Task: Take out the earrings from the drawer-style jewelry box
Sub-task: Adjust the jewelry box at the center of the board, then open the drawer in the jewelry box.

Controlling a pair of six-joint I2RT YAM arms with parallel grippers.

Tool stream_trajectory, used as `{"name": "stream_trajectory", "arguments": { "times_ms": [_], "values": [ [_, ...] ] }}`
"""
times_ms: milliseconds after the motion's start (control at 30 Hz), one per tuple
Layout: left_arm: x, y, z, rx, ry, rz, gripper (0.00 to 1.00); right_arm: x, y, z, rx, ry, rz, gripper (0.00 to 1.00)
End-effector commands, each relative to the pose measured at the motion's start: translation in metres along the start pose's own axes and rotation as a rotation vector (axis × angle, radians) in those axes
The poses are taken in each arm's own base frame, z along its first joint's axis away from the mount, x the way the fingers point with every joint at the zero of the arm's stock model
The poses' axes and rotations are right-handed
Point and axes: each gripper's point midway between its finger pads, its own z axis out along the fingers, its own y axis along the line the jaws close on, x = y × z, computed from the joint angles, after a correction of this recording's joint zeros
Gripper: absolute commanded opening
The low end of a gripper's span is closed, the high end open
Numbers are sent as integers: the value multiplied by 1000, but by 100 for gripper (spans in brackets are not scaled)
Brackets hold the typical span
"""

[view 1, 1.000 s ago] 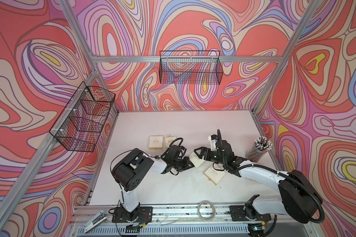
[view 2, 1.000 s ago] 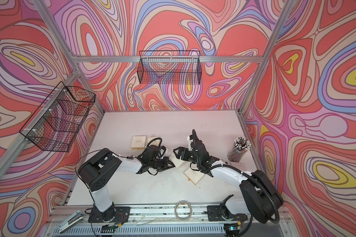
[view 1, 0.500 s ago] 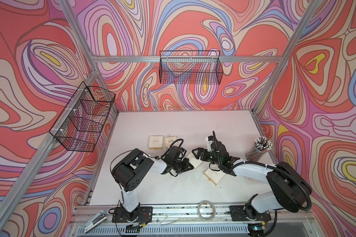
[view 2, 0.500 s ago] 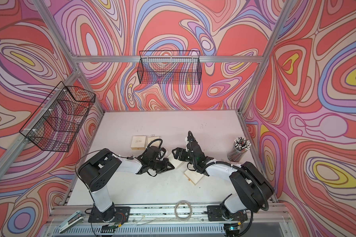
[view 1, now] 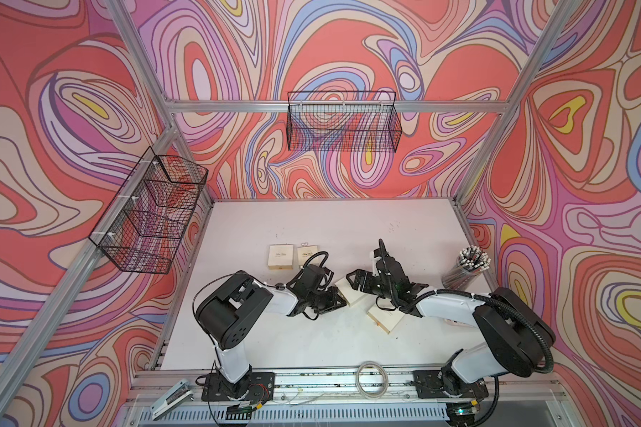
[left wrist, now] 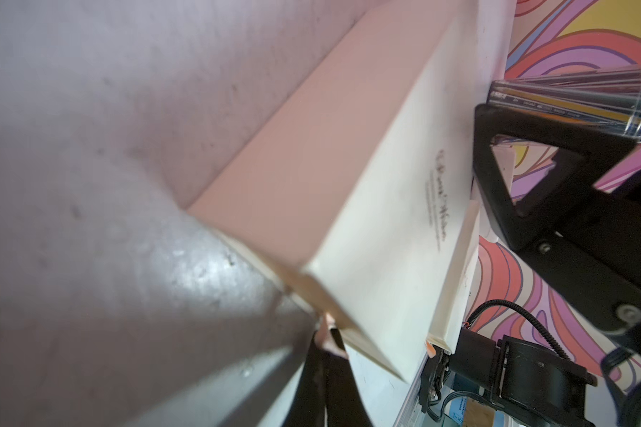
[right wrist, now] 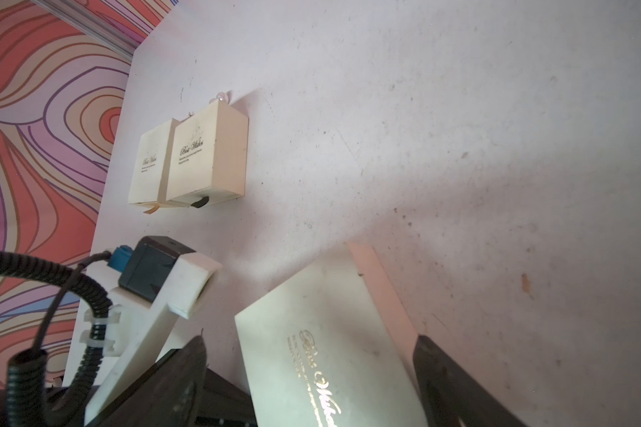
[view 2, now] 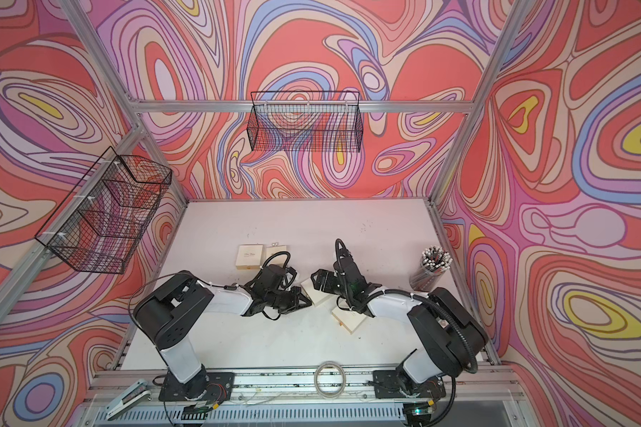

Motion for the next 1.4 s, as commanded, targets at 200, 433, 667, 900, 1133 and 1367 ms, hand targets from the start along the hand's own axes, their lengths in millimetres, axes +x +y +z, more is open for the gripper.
{"name": "stream_trajectory", "arguments": {
  "times_ms": [200, 433, 667, 900, 1133, 1367],
  "values": [
    [-7, -11, -13, 16, -62, 34, 0, 17, -3, -3, 29, 70, 3, 89],
    [-5, -9, -14, 8, -59, 26, 0, 0, 11, -18, 6, 22, -21, 89],
    [-10, -5, -27, 15, -108, -10, 9, -11, 24, -31, -20, -6, -52, 90],
    [-20, -3, -34, 27, -151, -51, 37, -5, 42, -26, -65, 18, -84, 89],
    [-28, -4, -26, 24, -154, -63, 34, 2, 45, -19, -74, 38, -85, 89],
    [-31, -2, -19, 26, -146, -69, 25, 4, 44, -18, -76, 45, -90, 89]
  ]
}}
